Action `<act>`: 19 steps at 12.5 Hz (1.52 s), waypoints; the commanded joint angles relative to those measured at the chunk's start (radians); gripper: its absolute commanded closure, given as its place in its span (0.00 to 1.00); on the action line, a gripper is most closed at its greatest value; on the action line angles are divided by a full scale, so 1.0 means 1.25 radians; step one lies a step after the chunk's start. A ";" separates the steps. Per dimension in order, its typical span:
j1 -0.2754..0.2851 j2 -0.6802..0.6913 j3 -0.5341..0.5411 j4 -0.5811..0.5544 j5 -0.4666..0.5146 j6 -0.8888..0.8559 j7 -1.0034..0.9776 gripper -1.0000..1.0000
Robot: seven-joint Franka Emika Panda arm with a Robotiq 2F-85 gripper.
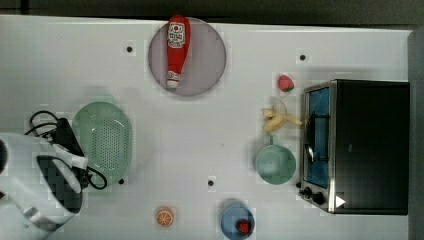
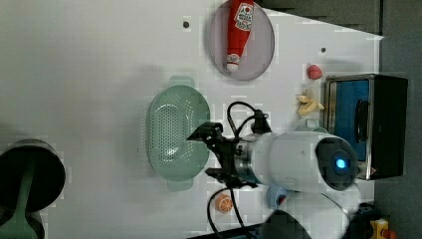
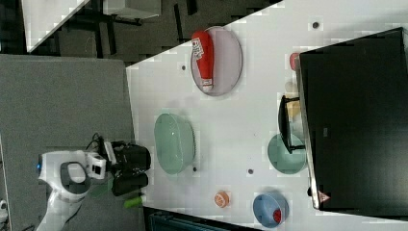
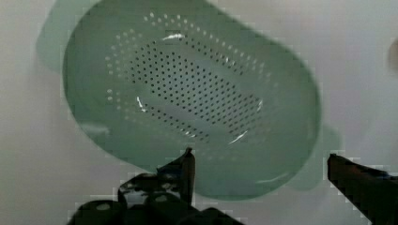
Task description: Drag strainer left to right.
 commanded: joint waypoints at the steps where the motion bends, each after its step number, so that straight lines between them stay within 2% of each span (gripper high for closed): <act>1: -0.020 0.052 -0.024 -0.043 -0.006 0.105 0.213 0.00; 3: -0.015 0.113 -0.029 -0.054 -0.013 0.199 0.247 0.00; 6: 0.009 0.183 -0.074 -0.052 -0.049 0.268 0.249 0.00; 9: 0.059 0.232 -0.153 -0.039 -0.054 0.321 0.249 0.00; 13: 0.116 0.245 -0.234 -0.037 -0.054 0.319 0.249 0.00; 19: 0.104 0.220 -0.267 -0.076 -0.054 0.326 0.246 0.00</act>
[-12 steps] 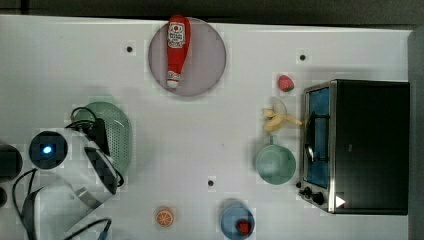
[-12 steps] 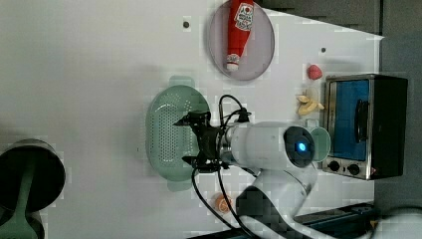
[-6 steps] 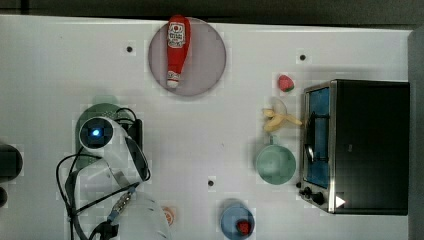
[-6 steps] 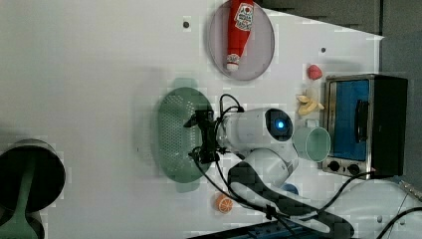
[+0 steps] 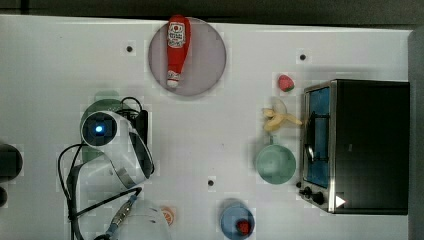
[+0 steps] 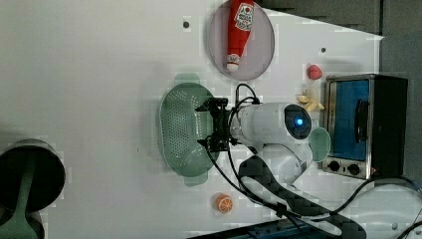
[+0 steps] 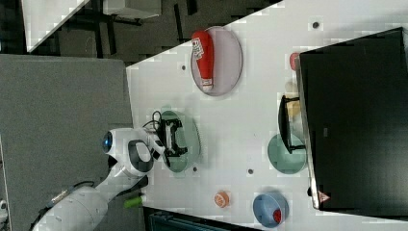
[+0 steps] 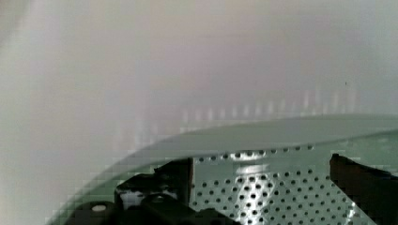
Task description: Drag strainer left to right.
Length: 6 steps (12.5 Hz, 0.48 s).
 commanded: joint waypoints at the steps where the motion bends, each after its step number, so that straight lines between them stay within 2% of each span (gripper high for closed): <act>1: 0.011 -0.027 -0.014 -0.027 -0.009 -0.004 0.018 0.00; 6: -0.034 -0.065 -0.053 -0.076 -0.009 -0.003 -0.032 0.00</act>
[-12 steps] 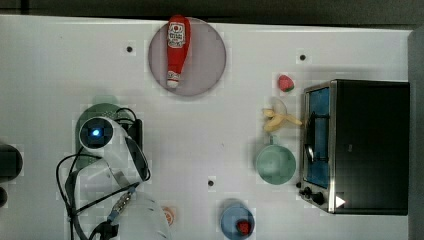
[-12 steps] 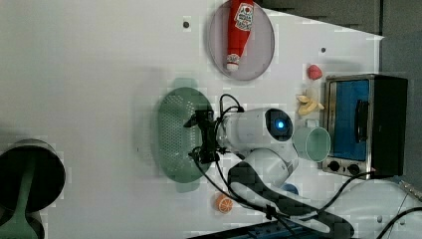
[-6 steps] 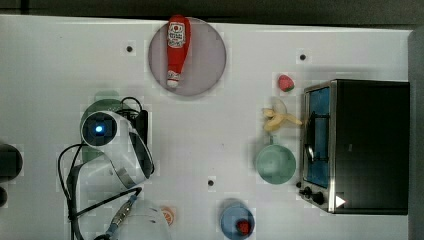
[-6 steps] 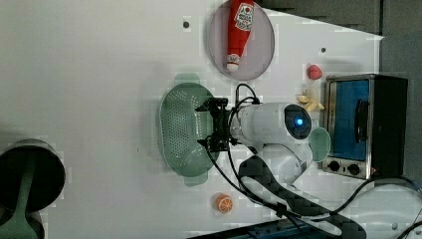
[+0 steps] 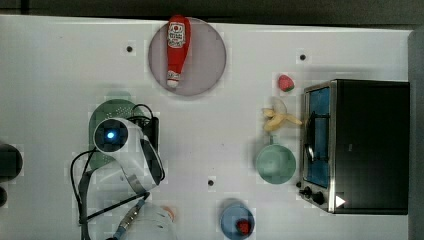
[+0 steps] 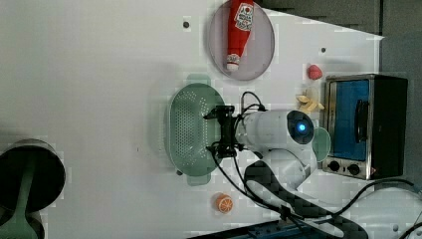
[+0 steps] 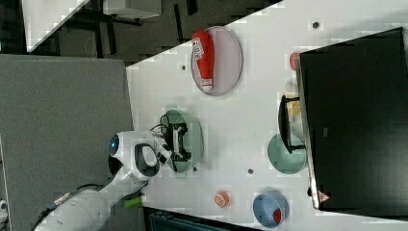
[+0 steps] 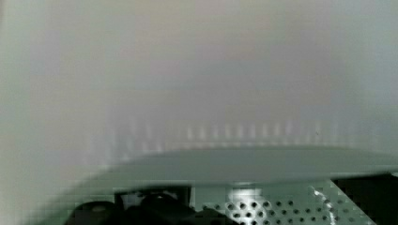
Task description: Drag strainer left to right.
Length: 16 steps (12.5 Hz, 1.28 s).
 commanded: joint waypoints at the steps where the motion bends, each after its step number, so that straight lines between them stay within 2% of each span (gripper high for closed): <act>1: -0.043 -0.043 -0.028 -0.022 0.001 -0.008 -0.035 0.00; 8: -0.105 -0.053 -0.115 -0.050 0.001 -0.005 -0.225 0.00; 16: -0.136 -0.071 -0.229 -0.070 0.001 -0.003 -0.369 0.00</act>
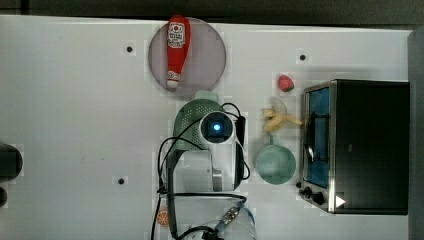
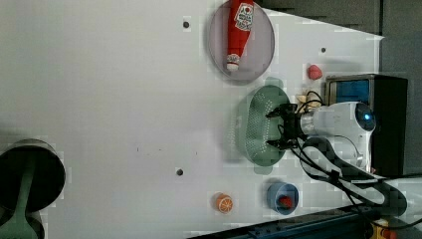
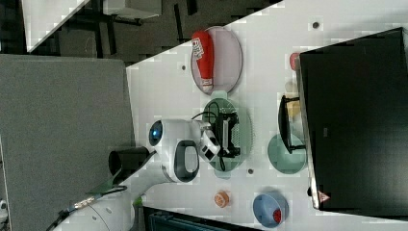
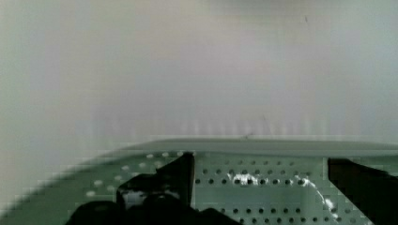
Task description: Drag strainer left to right.
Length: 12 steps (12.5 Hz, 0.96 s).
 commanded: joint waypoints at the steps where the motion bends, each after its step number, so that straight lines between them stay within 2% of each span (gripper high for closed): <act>1: -0.001 -0.024 -0.024 0.012 -0.001 0.003 -0.116 0.00; 5: -0.006 -0.024 -0.078 0.011 -0.001 0.016 -0.180 0.00; 8: -0.008 -0.030 -0.079 0.014 -0.001 0.017 -0.215 0.00; 12: -0.008 -0.108 -0.053 0.015 0.000 -0.019 -0.523 0.00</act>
